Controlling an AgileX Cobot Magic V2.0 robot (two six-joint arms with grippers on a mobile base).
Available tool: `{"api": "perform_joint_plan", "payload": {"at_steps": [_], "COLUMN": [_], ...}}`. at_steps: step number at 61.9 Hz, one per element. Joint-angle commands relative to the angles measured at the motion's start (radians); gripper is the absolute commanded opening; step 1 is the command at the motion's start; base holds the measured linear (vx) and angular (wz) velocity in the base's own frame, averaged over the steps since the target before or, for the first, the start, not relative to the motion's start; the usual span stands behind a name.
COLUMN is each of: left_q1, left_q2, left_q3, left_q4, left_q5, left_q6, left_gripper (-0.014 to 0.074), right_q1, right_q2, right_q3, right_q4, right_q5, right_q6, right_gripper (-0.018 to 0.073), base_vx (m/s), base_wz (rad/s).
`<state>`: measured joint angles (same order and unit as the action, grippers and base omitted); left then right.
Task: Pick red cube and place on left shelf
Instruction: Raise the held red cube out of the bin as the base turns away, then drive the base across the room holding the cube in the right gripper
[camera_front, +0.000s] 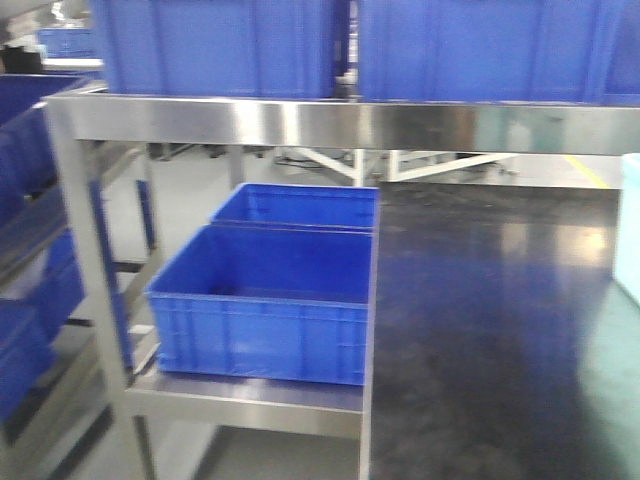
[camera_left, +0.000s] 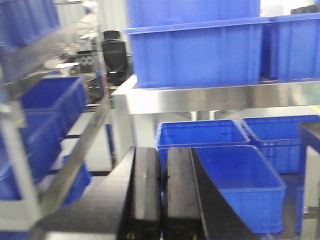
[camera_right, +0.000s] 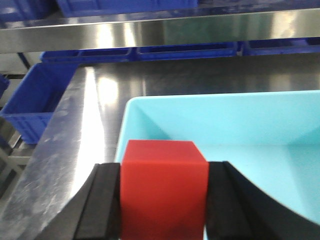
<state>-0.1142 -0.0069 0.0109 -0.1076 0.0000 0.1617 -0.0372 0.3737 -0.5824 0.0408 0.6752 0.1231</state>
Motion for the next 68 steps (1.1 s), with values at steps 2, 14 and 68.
{"api": "perform_joint_plan", "payload": {"at_steps": [2,14,68], "left_q1": [-0.008,-0.008,-0.008], "left_q2": [0.008,0.008,0.008], "left_q3": [0.022,0.022,0.022], "left_q4": [-0.01,-0.01,-0.01], "left_q5": [-0.084,-0.084,-0.084], "left_q6": [-0.002,-0.002,-0.002], "left_gripper": [0.0106,0.0106,0.0106], "right_q1": [0.001,0.001,0.001], "right_q2": [0.006,0.006,0.006], "right_q3": [-0.029,-0.029,-0.029], "right_q4": [-0.001,-0.001,-0.001], "right_q5": [-0.077,-0.077,-0.073], "right_q6": [-0.006,-0.006,-0.006], "right_gripper": [0.0051,0.0051,0.0051], "base_vx": [-0.16,-0.14,-0.25], "base_wz": [0.35,0.46,0.54]}}
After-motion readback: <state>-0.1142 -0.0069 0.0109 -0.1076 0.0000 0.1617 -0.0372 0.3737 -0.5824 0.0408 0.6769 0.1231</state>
